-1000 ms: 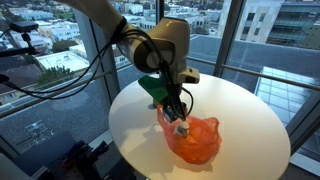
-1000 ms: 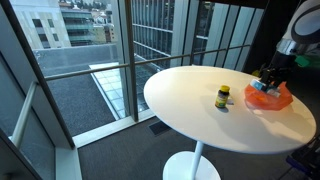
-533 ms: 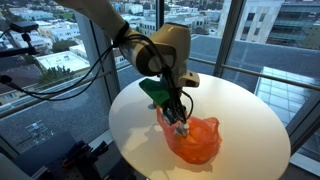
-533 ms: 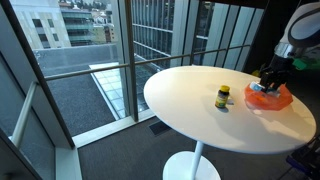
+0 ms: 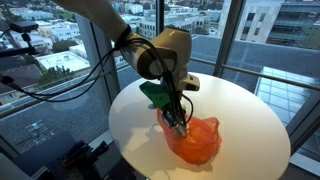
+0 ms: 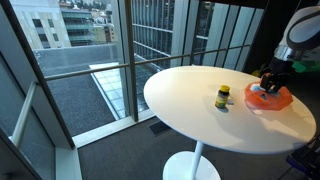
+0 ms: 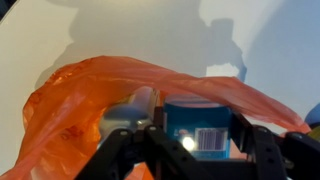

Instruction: Pick up the clear rectangular container and put it in the orange plastic

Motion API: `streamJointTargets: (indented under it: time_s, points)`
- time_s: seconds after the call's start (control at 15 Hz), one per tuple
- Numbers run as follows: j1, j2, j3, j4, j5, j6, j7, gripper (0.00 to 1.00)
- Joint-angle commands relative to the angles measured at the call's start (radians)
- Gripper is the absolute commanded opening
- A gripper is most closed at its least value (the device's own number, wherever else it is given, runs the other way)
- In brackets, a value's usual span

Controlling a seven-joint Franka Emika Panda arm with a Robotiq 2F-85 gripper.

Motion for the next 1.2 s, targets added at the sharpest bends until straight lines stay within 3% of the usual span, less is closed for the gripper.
streamJointTargets:
  time_s: [0.0,0.13,0.47,1.13]
  points:
    - [-0.004,0.004,-0.001,0.013,-0.014,-0.003,0.023,0.39]
    - [-0.003,0.001,-0.001,0.011,-0.014,-0.005,0.023,0.39]
    - [-0.003,-0.006,0.000,0.009,-0.012,-0.011,0.020,0.97]
    - [0.004,-0.028,0.016,0.002,0.007,-0.018,0.004,1.00]
